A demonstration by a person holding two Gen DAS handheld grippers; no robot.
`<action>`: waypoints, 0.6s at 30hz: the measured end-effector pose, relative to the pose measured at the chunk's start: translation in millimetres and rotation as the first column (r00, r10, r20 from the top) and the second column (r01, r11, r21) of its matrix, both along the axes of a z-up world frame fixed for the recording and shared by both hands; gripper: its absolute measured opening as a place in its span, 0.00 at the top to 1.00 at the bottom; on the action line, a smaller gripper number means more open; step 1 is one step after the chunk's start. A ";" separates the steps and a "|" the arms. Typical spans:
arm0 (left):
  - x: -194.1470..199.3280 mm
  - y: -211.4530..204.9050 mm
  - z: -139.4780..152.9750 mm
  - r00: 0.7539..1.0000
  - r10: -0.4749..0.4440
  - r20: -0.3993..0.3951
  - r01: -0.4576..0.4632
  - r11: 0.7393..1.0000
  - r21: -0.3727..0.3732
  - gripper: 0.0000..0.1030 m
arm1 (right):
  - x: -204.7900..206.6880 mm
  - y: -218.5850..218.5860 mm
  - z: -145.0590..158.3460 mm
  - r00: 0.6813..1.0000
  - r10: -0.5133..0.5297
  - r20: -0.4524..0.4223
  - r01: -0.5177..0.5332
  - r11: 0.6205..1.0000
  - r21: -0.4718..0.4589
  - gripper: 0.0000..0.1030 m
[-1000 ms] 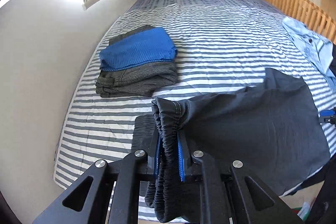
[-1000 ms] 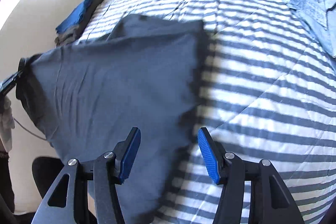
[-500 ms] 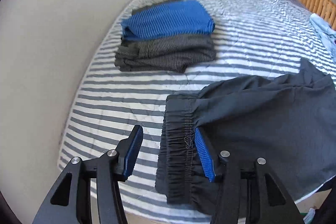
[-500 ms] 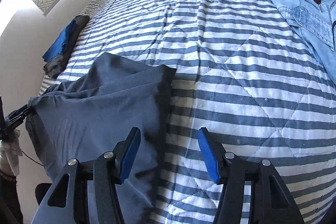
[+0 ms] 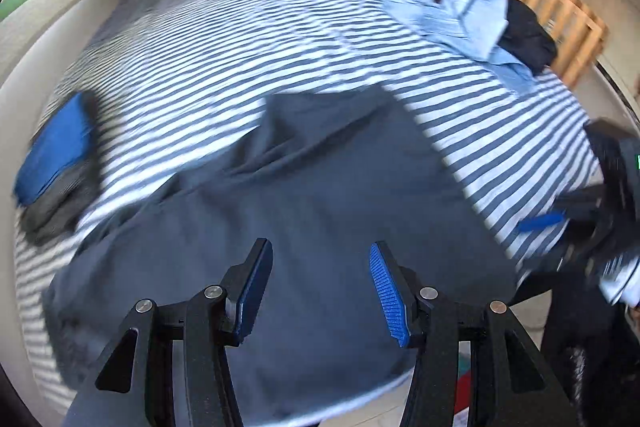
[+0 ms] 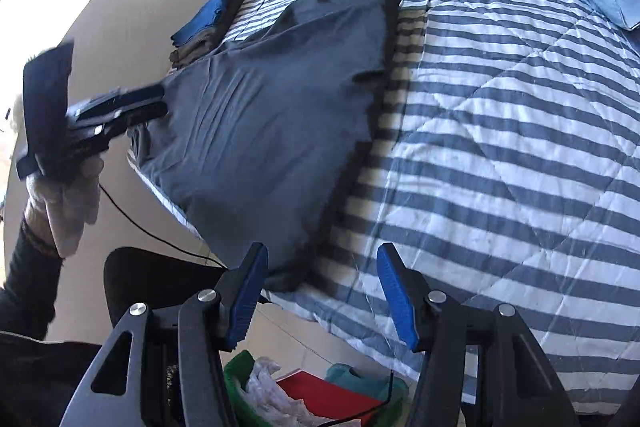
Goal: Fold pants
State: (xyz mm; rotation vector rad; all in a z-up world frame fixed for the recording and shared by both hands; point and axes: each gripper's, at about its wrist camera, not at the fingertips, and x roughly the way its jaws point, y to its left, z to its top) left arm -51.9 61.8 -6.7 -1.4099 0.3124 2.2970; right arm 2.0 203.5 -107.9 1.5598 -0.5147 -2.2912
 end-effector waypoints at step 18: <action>-154.5 156.1 -78.3 0.982 -0.135 0.134 0.162 0.963 -0.214 1.00 | 23.6 -20.3 -11.9 0.972 0.190 -0.142 -0.170 0.976 0.138 0.60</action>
